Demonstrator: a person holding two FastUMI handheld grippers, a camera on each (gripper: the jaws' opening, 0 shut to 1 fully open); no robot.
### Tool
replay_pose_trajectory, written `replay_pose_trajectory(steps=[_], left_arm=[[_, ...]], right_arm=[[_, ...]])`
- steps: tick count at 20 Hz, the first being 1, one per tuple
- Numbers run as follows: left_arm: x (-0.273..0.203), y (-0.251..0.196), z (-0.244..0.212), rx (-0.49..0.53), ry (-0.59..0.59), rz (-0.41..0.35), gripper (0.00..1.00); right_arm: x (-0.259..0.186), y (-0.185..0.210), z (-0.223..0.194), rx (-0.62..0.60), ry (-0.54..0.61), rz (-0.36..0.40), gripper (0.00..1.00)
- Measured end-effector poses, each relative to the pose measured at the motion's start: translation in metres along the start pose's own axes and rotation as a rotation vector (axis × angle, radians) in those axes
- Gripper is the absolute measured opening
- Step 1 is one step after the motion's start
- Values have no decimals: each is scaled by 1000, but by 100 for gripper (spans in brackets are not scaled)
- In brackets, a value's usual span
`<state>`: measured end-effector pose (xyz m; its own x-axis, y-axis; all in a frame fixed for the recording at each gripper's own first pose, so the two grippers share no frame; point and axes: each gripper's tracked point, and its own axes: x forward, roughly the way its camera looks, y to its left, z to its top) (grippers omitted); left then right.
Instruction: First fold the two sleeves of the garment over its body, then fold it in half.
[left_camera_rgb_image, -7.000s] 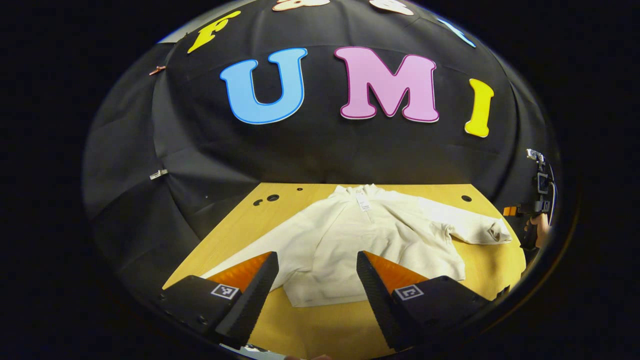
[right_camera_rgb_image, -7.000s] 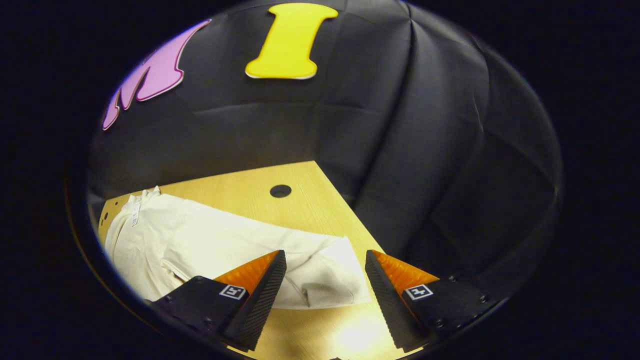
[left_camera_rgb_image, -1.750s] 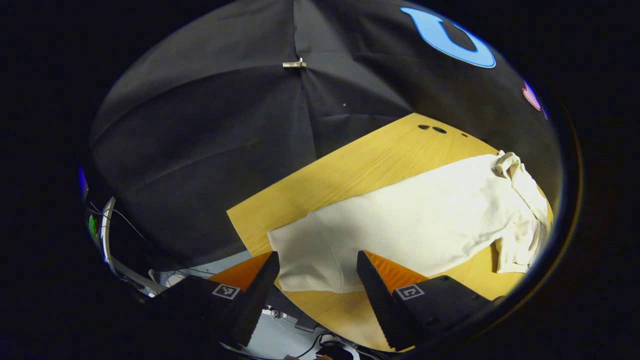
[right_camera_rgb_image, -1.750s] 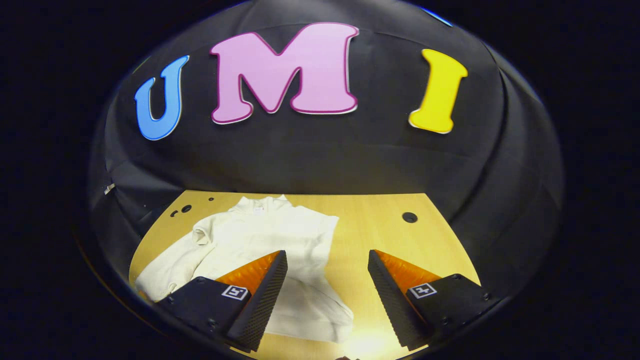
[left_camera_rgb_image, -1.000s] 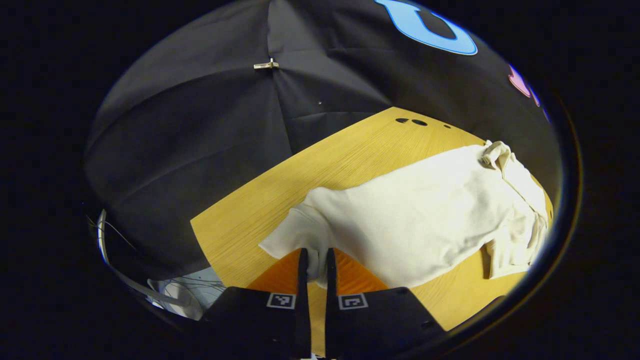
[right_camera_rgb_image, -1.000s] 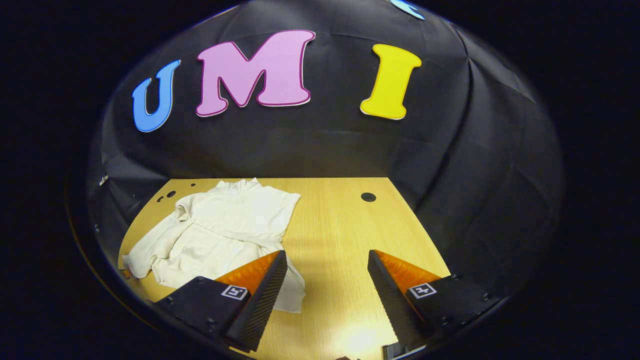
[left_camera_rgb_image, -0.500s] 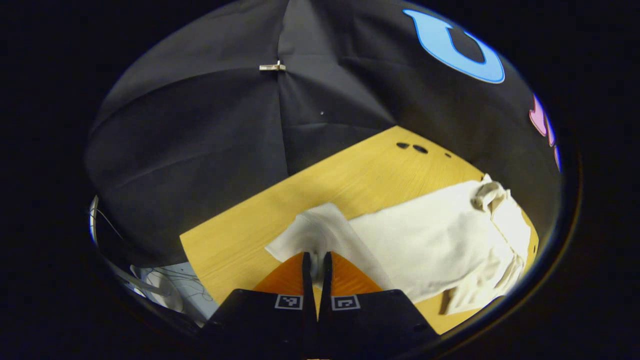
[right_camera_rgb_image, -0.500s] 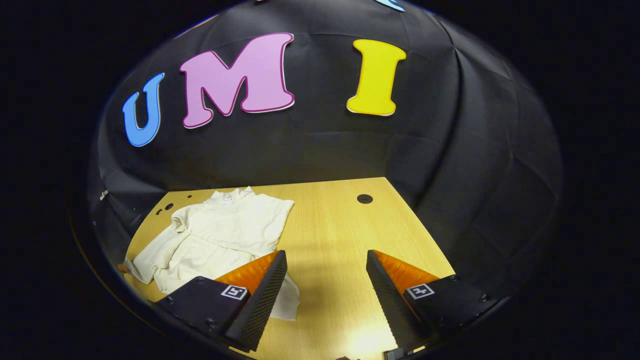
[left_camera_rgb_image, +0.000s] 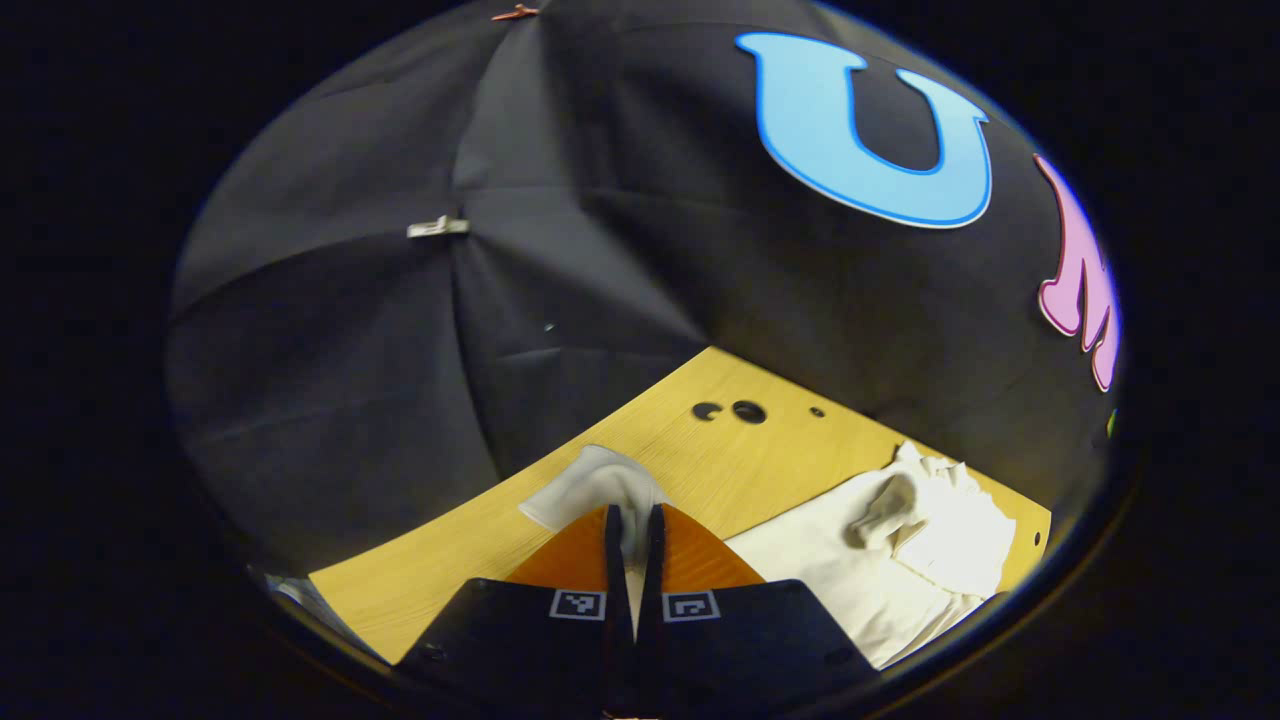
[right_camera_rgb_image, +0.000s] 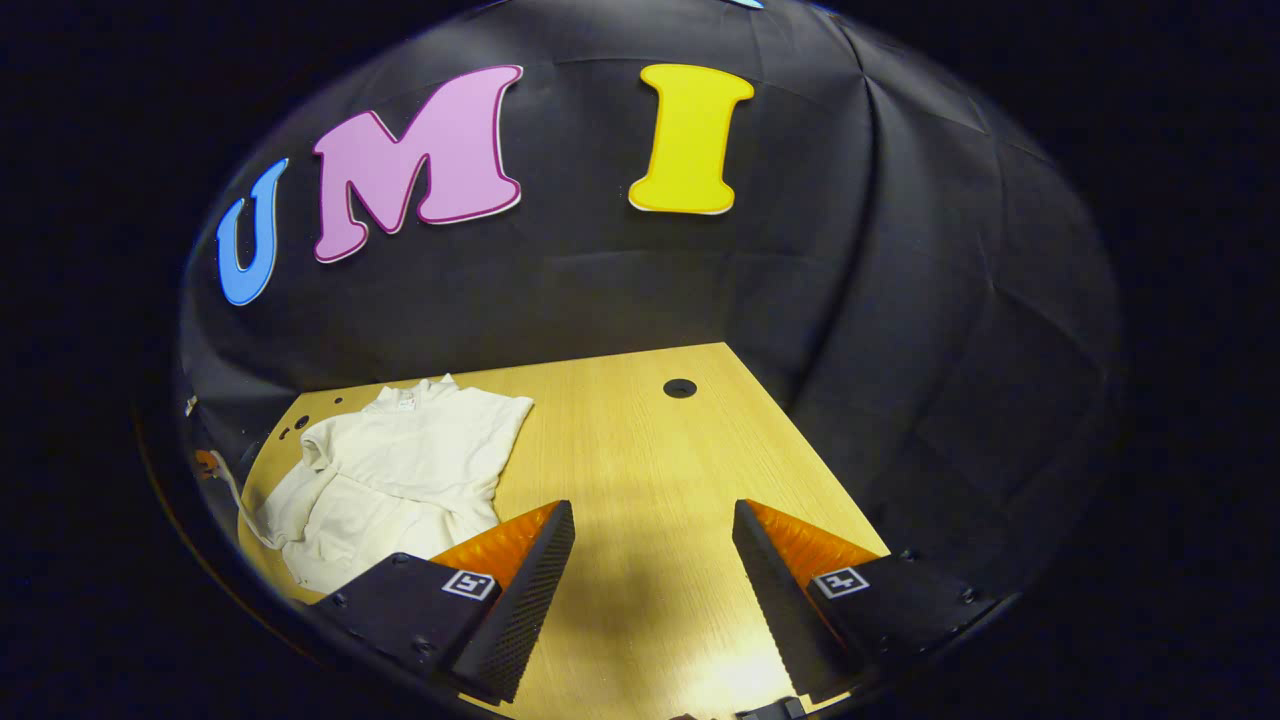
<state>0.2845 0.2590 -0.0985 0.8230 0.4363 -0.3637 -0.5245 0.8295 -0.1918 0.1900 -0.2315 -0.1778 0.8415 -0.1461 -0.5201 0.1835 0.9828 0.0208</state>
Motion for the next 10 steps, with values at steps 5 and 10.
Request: replay_pose_trajectory(steps=[5, 10], left_arm=[[20, -122, 65, 92, -102, -173, 6], [14, -269, 69, 224, -150, -380, 6]], right_arm=[[2, -29, -20, 19, 33, -55, 98], [8, -42, -31, 34, 59, -78, 98]])
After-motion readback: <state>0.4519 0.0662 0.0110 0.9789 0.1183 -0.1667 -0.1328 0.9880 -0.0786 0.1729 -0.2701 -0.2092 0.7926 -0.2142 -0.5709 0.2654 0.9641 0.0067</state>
